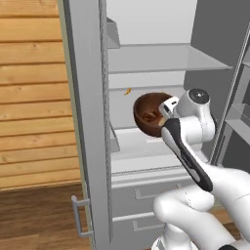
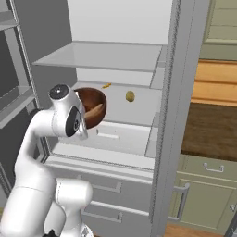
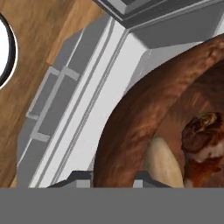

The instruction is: Pick the chicken drumstick and sweet potato from their plates and place them in the bowl. Then put the bowl in the fridge.

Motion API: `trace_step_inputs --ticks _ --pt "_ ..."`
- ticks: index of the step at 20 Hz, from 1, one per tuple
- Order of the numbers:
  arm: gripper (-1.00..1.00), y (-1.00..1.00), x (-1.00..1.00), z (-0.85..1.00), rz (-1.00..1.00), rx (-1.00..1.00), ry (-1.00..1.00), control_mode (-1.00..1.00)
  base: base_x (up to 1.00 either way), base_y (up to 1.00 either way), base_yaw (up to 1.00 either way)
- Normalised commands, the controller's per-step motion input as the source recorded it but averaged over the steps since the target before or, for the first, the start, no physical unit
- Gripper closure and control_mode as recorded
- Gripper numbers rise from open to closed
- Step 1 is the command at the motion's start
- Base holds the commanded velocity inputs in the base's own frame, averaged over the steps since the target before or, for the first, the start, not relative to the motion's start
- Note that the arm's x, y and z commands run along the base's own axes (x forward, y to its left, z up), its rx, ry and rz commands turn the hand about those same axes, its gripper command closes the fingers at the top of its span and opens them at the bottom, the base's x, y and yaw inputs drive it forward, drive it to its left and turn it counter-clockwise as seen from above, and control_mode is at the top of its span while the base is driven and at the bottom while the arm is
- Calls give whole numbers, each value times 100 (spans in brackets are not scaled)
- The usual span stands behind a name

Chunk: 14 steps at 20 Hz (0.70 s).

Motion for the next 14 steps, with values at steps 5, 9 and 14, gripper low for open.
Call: trace_step_inputs --ticks 5,9,14 --pt "100 0 68 1 12 -13 -1 -100 0 0 0" --pt "100 0 77 0 8 -8 0 -100 0 0 0" --pt "100 0 69 -1 8 -9 -1 -100 0 0 0"
